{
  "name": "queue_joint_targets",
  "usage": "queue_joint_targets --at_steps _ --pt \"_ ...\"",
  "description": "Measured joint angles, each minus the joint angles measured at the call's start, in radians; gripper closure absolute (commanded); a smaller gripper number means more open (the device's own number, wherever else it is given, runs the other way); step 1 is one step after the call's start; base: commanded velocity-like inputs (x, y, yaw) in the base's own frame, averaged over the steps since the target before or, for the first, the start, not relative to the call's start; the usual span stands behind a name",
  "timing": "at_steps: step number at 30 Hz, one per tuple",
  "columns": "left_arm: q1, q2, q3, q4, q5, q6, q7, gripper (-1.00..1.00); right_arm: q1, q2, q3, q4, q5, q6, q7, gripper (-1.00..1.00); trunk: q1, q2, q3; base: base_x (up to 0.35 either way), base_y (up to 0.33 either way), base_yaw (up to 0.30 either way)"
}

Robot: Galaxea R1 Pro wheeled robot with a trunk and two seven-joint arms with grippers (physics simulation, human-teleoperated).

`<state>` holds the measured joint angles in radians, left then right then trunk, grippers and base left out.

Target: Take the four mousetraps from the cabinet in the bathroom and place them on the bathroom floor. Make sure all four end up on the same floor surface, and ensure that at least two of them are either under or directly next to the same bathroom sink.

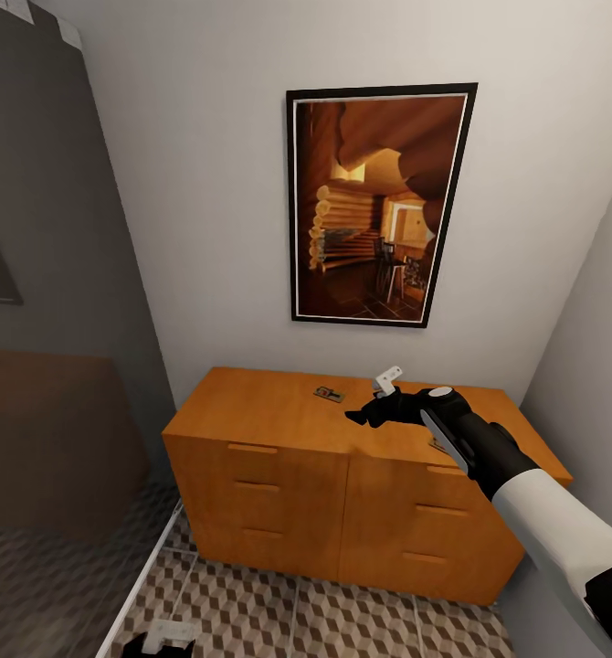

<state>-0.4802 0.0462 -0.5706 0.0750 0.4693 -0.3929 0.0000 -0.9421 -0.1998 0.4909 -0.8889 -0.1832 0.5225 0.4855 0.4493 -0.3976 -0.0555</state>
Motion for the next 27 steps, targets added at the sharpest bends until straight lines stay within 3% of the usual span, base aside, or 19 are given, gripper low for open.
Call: queue_joint_targets --at_steps 19,27 --pt "0.000 -0.068 -0.002 -0.002 -0.003 0.001 -0.009 -1.00 0.000 0.005 0.002 0.001 -0.001 -0.001 -0.001 -1.00 0.000 0.000 0.000 0.000 0.000 0.000" --pt "0.000 -0.047 -0.002 -0.001 -0.003 -0.002 -0.009 -1.00 0.000 0.005 0.001 0.018 -0.001 -0.002 -0.002 -1.00 0.000 0.000 0.000 0.013 0.000 0.000"
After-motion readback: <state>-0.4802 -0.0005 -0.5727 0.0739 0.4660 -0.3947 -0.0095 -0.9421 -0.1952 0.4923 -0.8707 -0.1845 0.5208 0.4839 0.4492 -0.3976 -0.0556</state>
